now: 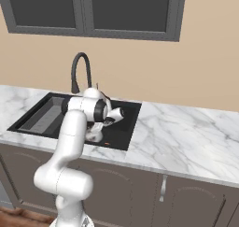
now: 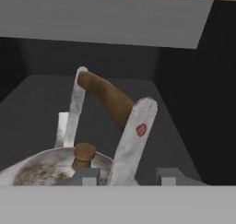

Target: Open the cabinet, pick the kettle from the cabinet, and place it in the sink.

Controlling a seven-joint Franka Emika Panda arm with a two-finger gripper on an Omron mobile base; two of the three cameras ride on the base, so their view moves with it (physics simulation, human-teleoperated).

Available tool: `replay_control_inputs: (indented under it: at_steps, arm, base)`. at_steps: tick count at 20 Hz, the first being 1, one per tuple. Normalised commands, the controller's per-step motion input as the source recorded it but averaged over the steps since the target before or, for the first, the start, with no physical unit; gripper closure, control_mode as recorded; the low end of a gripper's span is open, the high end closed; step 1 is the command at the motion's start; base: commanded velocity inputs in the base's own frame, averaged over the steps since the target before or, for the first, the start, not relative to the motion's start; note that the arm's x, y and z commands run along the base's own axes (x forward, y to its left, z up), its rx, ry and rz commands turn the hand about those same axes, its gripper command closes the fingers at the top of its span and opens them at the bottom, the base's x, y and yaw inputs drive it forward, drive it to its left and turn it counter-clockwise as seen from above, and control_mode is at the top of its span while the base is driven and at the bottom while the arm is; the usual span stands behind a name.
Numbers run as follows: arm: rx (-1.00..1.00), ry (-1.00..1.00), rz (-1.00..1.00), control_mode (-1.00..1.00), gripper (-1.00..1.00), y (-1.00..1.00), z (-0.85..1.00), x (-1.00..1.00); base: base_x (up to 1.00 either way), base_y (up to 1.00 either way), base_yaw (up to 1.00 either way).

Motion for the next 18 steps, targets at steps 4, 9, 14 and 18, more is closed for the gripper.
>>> replay_control_inputs:
  at_steps: [4, 9, 14, 18]
  arm:
    - [0.0, 0.0, 0.0, -1.0, -1.0, -0.09, -0.23, -0.13]
    - [0.0, 0.0, 0.0, -1.0, -1.0, -0.13, -0.1, -0.19]
    - [-0.06, 0.04, 0.0, -1.0, -1.0, -0.15, -0.01, -0.17]
    - [-0.13, 0.1, 0.0, -1.0, -1.0, -0.14, 0.0, -0.04]
  base:
    - [0.0, 0.0, 0.0]
    - [0.0, 0.0, 0.0]
    - [0.0, 0.0, 0.0]
    - [0.0, 0.0, 0.0]
